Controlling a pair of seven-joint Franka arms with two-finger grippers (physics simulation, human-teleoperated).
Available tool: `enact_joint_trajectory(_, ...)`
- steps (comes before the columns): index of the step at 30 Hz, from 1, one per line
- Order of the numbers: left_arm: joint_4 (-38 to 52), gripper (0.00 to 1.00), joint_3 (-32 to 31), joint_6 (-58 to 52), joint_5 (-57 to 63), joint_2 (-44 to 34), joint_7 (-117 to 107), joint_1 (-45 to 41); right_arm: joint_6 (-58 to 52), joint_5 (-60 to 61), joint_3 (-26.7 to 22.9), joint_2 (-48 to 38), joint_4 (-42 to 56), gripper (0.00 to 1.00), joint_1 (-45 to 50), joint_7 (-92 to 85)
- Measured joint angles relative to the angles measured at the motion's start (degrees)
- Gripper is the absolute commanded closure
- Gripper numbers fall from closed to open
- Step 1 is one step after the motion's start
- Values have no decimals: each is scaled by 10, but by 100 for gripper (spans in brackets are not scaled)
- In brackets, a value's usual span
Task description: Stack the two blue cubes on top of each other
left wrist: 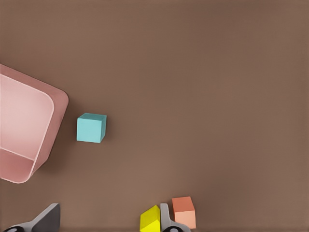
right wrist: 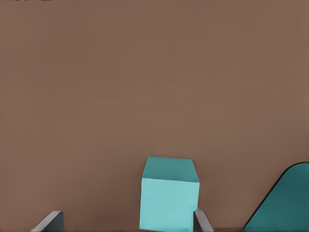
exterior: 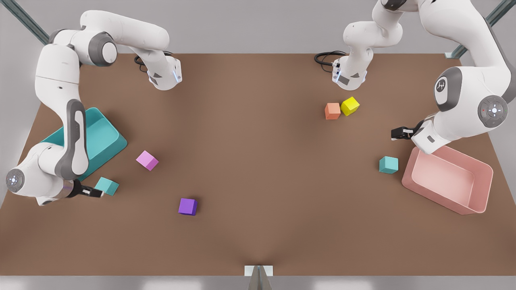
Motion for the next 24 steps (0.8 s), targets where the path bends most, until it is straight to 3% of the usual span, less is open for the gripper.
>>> enact_joint_trajectory(10, -1, 0, -2, -6, 0, -3, 0, 0, 86, -6, 0, -8, -54, 0, -5, 12)
enact_joint_trajectory(24, 0, 0, -2, -51, -1, -2, -1, -3, 108, -28, -2, -16, -107, 0, -6, 16)
